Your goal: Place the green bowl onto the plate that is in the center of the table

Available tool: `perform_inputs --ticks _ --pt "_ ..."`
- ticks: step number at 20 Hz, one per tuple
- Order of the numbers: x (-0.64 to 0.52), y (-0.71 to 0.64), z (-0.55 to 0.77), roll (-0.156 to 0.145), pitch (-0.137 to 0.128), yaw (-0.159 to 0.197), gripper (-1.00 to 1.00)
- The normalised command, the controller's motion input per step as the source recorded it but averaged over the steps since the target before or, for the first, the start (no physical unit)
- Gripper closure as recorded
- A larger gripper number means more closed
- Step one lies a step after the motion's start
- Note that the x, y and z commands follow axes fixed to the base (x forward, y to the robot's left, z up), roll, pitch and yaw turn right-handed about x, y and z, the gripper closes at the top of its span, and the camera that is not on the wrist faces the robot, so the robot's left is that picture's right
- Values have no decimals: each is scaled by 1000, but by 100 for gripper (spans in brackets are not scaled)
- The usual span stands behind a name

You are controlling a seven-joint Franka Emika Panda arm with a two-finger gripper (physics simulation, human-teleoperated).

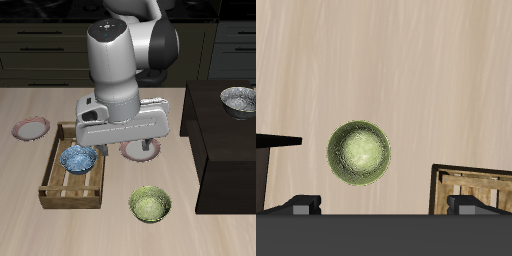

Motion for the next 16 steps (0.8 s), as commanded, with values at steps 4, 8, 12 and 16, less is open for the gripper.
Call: perform_inputs --ticks 4,8,12,16 --pt "138 22 -240 -1 -17 17 -100" --pt "96 17 -190 3 13 7 -100" --pt "108 -44 -227 -19 15 -15 -100" --pt "77 -36 -174 1 9 -3 -100"
